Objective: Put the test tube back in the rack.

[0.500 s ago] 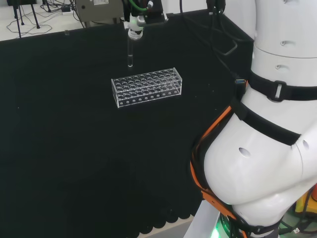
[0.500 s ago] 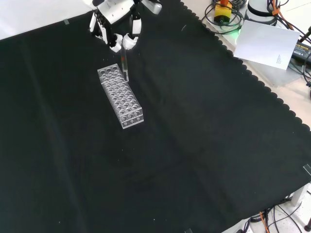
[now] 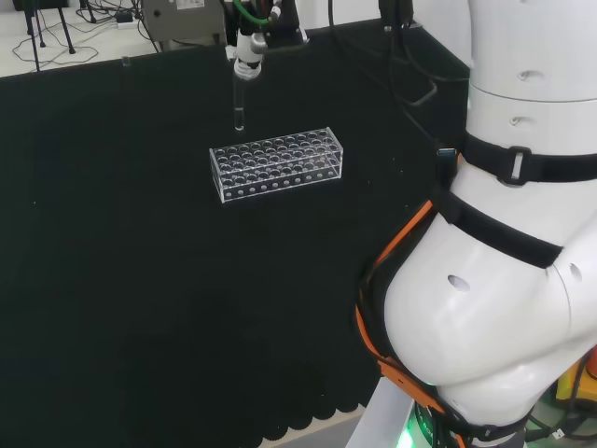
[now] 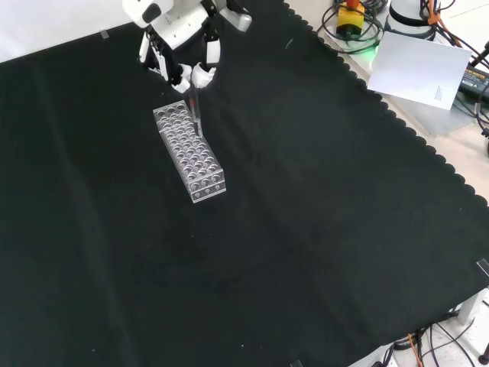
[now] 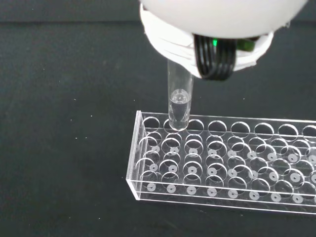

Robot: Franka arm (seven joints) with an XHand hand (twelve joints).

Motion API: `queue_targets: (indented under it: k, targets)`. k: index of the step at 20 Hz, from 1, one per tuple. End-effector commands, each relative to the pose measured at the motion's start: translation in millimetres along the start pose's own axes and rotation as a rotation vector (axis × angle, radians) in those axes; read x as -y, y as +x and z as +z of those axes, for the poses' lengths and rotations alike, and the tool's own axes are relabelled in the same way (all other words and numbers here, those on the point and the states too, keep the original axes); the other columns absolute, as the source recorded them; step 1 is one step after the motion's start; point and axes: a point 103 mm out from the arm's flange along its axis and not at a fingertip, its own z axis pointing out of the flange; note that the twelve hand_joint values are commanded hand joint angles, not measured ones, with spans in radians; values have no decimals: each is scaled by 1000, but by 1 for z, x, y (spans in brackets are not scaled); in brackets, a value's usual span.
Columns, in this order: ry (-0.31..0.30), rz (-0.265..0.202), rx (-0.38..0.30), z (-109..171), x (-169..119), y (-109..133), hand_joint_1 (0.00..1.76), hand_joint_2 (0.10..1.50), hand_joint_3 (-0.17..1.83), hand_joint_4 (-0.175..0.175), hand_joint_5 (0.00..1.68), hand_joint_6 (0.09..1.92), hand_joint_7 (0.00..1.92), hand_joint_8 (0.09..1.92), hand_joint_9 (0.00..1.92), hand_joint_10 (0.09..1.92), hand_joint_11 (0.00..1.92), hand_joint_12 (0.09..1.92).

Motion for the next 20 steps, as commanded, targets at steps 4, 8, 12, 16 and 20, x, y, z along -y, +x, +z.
queue_targets:
  k: [4,8,12,16,20]
  targets:
    - [32,-19,-30,18,-8,8,1436,576,721,-175,1317,570,1419,725,1383,266,692,1236]
    - [46,-28,-36,26,-10,14,1436,576,721,-175,1317,570,1419,724,1384,265,692,1236]
    - [53,-33,-28,30,-12,17,1435,576,721,-175,1318,570,1419,724,1384,265,692,1236]
    - [62,-33,-24,31,-13,17,1436,576,721,-175,1318,569,1419,724,1384,264,692,1236]
    - [68,-33,-18,37,-14,14,1435,576,721,-175,1318,569,1419,724,1385,264,692,1236]
